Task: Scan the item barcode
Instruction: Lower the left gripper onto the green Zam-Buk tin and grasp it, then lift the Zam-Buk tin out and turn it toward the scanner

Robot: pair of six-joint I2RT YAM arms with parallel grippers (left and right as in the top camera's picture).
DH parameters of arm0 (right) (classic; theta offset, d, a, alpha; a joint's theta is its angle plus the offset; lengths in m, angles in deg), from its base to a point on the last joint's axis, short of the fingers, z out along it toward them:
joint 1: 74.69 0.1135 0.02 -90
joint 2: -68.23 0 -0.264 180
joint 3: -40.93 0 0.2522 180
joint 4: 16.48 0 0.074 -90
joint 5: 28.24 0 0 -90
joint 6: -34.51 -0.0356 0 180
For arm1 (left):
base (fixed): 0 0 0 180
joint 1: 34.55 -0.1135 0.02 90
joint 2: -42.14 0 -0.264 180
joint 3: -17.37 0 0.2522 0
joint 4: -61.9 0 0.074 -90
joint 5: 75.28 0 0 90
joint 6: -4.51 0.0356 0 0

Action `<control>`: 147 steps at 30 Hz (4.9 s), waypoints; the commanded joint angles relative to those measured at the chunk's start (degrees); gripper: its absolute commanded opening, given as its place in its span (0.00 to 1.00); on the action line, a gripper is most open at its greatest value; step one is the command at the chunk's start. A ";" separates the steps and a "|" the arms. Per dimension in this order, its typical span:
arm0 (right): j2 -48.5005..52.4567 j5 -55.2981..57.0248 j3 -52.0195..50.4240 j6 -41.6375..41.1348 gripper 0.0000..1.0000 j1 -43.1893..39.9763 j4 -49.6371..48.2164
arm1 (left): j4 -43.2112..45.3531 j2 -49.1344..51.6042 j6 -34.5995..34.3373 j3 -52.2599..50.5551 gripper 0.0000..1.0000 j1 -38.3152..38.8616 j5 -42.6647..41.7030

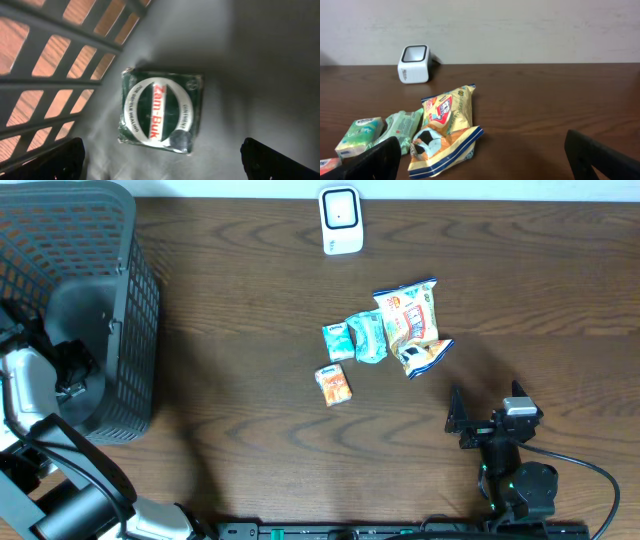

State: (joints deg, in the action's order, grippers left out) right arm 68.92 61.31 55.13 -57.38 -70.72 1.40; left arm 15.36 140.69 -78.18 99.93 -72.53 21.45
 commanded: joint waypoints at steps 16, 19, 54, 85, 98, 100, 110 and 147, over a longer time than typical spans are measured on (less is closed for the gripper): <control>-0.31 0.07 -0.13 0.70 0.99 -0.33 0.20 | 2.69 4.48 -0.74 -1.36 0.98 -1.51 -2.69; -0.31 0.07 -0.13 0.68 0.99 -0.35 0.20 | 3.37 6.08 -0.76 -1.36 0.98 -1.51 -2.73; -0.31 0.07 -0.13 0.70 0.99 -0.33 0.20 | 6.32 9.11 -0.81 -1.33 0.50 -1.55 -13.86; -0.31 0.07 -0.13 0.68 0.99 -0.33 0.20 | 28.50 -22.40 -34.25 -1.33 0.47 -0.55 -46.51; -0.31 0.07 -0.13 0.70 0.99 -0.33 0.22 | 28.68 -25.97 -33.44 -1.33 0.47 26.25 -50.47; -0.31 0.07 -0.13 0.70 0.99 -0.35 0.20 | 24.63 -25.75 -30.34 -1.33 0.47 30.77 -46.56; -0.31 0.07 -0.13 0.70 0.99 -0.33 0.20 | 7.19 -21.46 -25.75 -1.36 0.47 50.93 -12.50; -0.31 0.07 -0.13 0.68 0.99 -0.33 0.20 | 11.23 5.40 -28.55 -1.29 0.87 63.78 -12.72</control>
State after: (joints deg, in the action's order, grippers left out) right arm 68.92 61.31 55.13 -57.38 -70.72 1.40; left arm 26.36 146.52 -106.66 98.44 -8.90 8.81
